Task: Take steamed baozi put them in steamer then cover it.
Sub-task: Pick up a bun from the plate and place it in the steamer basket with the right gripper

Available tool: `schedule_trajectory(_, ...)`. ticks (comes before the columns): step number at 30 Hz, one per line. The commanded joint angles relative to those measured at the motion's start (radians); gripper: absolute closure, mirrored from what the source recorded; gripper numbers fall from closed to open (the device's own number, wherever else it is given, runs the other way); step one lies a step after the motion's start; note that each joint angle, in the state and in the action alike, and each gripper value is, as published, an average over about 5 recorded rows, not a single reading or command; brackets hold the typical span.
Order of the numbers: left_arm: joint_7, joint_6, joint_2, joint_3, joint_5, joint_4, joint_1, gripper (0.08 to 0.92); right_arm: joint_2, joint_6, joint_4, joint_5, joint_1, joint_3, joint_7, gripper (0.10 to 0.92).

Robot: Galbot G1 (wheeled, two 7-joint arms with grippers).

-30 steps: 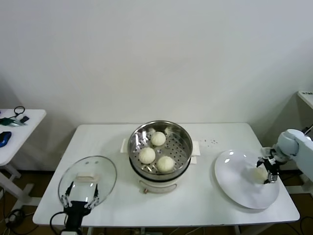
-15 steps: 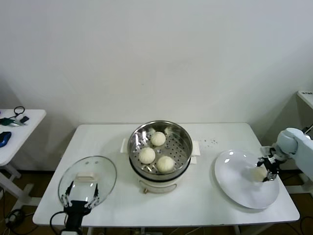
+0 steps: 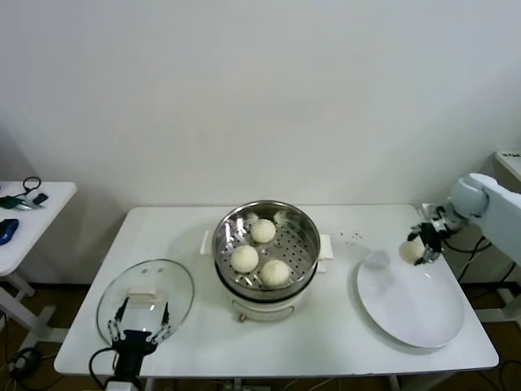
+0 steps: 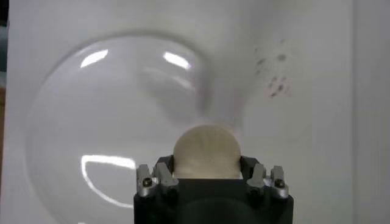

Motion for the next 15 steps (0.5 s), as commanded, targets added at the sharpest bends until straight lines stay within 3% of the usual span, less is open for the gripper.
schedule_trajectory(1,0.001,0.0,0.006,0.019,0.002,0.003,-0.007,0.177,0.169,-0.108,0.072,0.394,0.459,-0.383,0.01,0.338)
schedule_trajectory(15,0.001,-0.006,0.034,0.041,-0.004,0.006,-0.012,0.177,0.476,-0.209,0.106,0.632,0.528,-0.496,0.068,0.338)
